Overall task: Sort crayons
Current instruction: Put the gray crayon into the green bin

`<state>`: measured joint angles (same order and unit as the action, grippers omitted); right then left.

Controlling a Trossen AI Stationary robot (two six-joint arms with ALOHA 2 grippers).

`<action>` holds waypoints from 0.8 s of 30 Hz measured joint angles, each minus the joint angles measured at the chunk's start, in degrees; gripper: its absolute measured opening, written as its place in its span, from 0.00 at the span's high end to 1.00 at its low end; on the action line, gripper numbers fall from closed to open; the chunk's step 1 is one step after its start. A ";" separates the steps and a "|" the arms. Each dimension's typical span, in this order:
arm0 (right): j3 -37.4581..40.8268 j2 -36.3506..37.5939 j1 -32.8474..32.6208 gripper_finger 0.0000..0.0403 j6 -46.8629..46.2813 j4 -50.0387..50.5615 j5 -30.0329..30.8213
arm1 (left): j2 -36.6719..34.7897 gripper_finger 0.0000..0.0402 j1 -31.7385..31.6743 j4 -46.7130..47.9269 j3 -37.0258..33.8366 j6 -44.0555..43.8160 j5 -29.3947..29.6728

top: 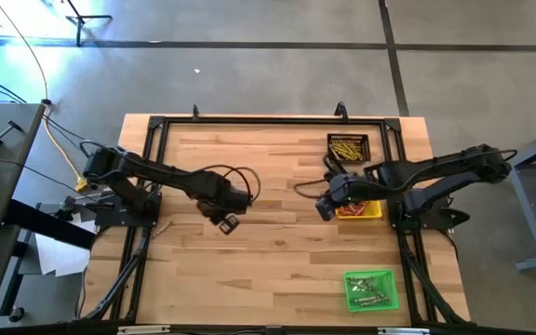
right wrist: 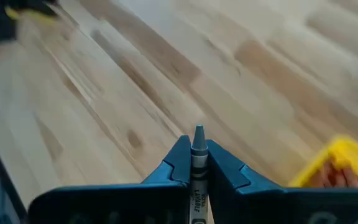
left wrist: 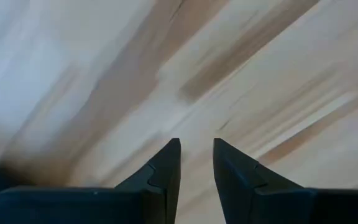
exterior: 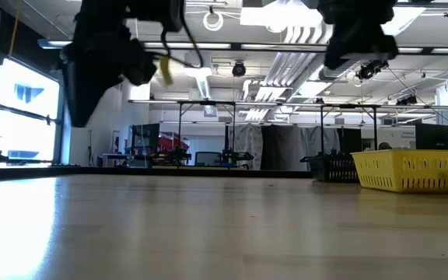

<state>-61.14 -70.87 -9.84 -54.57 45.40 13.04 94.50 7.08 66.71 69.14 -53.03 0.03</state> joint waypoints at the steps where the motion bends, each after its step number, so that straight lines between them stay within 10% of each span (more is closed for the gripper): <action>1: 0.00 -0.07 -0.85 0.97 -1.23 1.44 -0.01 | 1.03 0.80 0.01 2.61 -0.02 -0.79 -1.37; 24: 0.13 -0.54 -25.29 0.97 -31.52 20.70 -10.89 | 9.26 0.80 0.01 4.70 -0.04 5.68 -7.91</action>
<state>-61.01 -71.41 -35.13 -86.09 66.11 2.15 103.77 7.09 71.41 69.10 -47.35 -7.88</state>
